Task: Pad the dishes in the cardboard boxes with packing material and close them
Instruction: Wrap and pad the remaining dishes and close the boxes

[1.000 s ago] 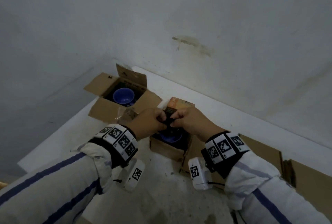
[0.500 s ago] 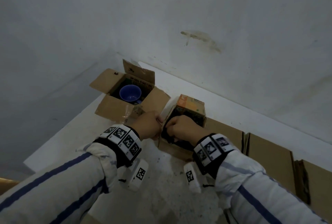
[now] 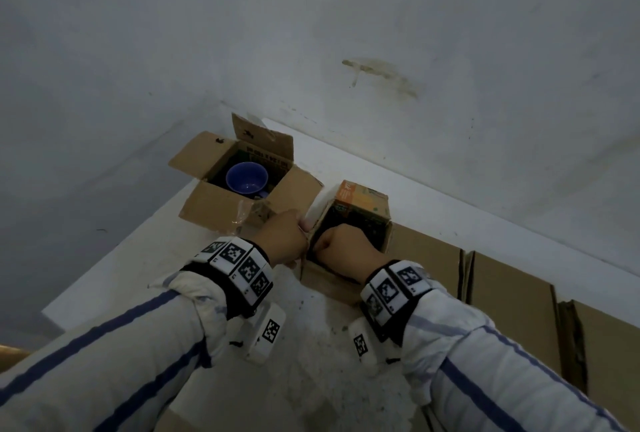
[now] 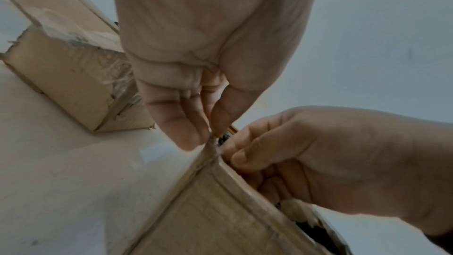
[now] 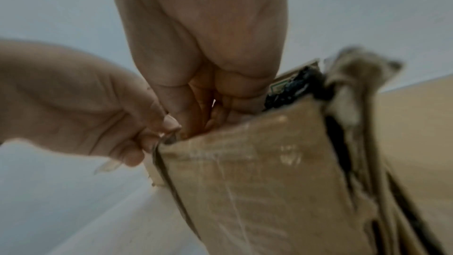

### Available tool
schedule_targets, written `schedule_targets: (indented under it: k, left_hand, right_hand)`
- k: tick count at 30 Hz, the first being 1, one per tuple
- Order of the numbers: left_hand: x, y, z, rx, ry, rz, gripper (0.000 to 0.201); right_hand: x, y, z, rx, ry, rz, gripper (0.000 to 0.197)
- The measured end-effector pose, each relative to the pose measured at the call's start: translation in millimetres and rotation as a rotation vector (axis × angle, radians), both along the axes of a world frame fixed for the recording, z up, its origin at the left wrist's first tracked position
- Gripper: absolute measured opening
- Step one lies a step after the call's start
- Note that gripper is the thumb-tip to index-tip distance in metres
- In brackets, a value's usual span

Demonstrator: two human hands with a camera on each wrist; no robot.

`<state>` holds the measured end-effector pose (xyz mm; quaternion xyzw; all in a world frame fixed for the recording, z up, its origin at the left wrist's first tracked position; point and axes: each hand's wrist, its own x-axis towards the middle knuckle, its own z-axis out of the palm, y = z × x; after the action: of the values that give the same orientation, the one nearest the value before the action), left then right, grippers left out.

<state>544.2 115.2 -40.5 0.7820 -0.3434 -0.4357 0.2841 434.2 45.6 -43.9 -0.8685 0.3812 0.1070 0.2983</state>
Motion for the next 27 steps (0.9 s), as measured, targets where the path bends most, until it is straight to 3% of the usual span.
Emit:
schedule_targets:
  k: [5,7,10,15,24,27]
  left_hand:
    - [-20.8,-10.5,9.4,-0.116,-0.182,0.0,0.018]
    - [-41.5,-19.6,14.3,-0.146,-0.193,-0.044,0.019]
    - [-84.6,-35.9,19.5,-0.195,-0.199,-0.159,0.012]
    - [-181.1,-63.1,23.6,-0.21,-0.163,-0.347,0.007]
    - [-381.7,-94.4,20.8,-0.17,-0.127,-0.66,0.022]
    - [-433.9,-98.8,10.1,-0.153,-0.131,-0.723,0.032]
  right_hand:
    - [-35.9,-16.1,14.8,0.147,-0.165,-0.266,0.022]
    - [-58.5,-17.4,23.0,0.139,-0.21,-0.306,0.015]
    - [-103.9,-19.1,31.2,0.074,-0.265,-0.385,0.019]
    - [-201.9,-28.3,35.4,0.05,-0.25,-0.537,0.018]
    - [-403.0,-35.0,30.8,-0.039,-0.28,-0.886,0.024]
    - [-458.3,-37.2,23.3,-0.06,-0.233,-0.942,0.018]
